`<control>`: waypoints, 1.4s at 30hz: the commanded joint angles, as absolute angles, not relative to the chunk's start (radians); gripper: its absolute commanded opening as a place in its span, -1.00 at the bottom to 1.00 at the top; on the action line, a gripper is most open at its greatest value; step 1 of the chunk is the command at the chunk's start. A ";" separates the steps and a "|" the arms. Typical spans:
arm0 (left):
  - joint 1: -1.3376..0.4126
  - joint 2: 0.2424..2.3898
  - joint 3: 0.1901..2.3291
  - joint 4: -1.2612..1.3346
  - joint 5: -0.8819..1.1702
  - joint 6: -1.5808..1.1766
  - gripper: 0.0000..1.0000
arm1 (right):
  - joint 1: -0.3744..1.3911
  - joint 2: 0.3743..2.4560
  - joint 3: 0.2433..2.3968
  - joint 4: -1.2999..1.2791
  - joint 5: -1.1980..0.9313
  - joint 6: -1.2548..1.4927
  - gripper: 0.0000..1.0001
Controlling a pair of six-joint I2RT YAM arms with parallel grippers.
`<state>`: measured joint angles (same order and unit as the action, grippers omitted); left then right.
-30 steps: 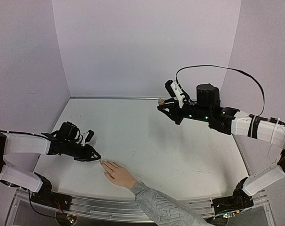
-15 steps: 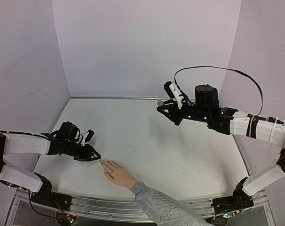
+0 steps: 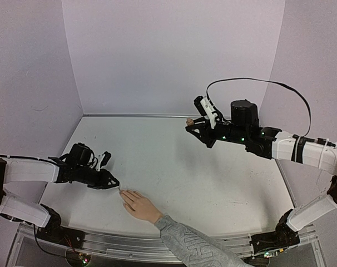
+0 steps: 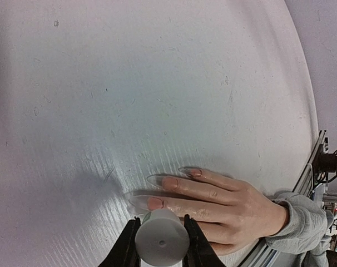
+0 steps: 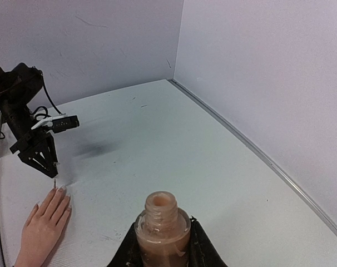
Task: Paint the nails
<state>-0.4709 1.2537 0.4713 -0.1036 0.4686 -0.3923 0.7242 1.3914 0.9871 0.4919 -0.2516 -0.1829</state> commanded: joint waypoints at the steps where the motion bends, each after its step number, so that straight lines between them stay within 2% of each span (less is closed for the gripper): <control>1: -0.466 1.271 0.512 -0.066 0.473 -0.377 -1.00 | 0.721 1.390 1.015 0.531 -0.273 -0.178 -1.00; 42: -0.466 1.323 0.536 -0.071 0.437 -0.386 -1.00 | 0.720 1.398 1.014 0.531 -0.273 -0.179 -1.00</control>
<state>-0.4709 1.3163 0.4908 -0.1032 0.4419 -0.3927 0.7242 1.3918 0.9871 0.4919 -0.2550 -0.1829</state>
